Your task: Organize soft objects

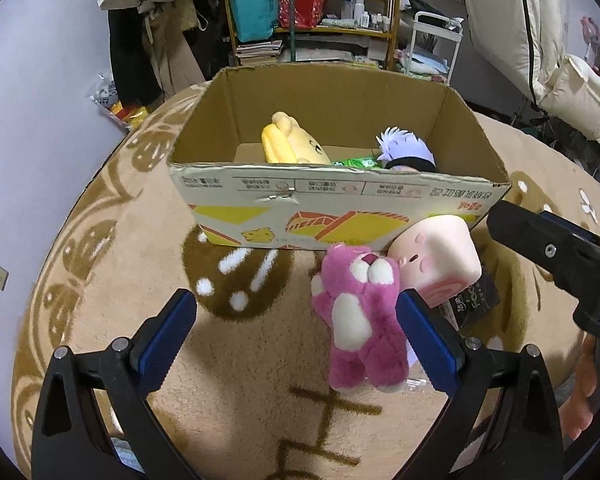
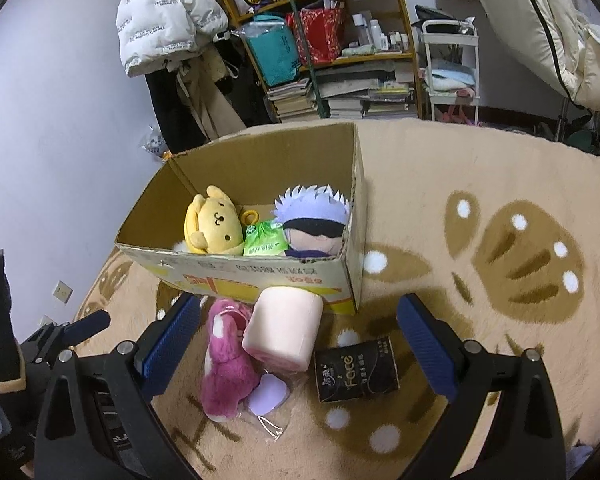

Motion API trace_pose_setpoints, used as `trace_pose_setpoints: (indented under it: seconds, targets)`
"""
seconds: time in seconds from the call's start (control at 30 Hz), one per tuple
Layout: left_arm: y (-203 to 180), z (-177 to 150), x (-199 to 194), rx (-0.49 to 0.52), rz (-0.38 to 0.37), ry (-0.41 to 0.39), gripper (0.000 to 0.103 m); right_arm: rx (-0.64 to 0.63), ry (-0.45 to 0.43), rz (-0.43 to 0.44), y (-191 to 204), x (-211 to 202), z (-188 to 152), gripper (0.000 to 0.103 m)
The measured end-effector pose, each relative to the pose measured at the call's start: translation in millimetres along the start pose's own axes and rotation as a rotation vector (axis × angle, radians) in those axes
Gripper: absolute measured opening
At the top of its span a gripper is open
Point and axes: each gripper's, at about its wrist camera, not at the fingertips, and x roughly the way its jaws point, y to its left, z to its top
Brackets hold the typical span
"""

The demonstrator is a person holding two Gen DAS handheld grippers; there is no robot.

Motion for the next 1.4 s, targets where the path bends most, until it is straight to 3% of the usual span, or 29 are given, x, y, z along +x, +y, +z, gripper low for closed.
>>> trace_pose_setpoints:
  seconds: [0.53, 0.8, 1.1, 1.2, 1.3, 1.4]
  targets:
    - [-7, -2, 31, -0.025, -0.106, 0.131, 0.099, 0.043, 0.115, -0.004, -1, 39, -5, 0.103]
    - [-16, -5, 52, 0.001, -0.097, 0.195, 0.099, 0.034, 0.172, -0.027, 1, 56, -6, 0.103]
    - [-23, -6, 73, -0.008, -0.142, 0.261, 0.097, -0.004, 0.245, -0.060, 7, 78, -10, 0.103]
    - [-24, -8, 79, -0.011, -0.138, 0.286, 0.082, -0.005, 0.265, -0.065, 6, 83, -11, 0.094]
    - [-24, -9, 81, -0.021, -0.186, 0.297, 0.067, 0.008, 0.275, -0.041, 4, 83, -12, 0.087]
    - [-28, -8, 75, 0.008, -0.193, 0.272, 0.054, 0.001, 0.277, -0.041, 5, 82, -12, 0.086]
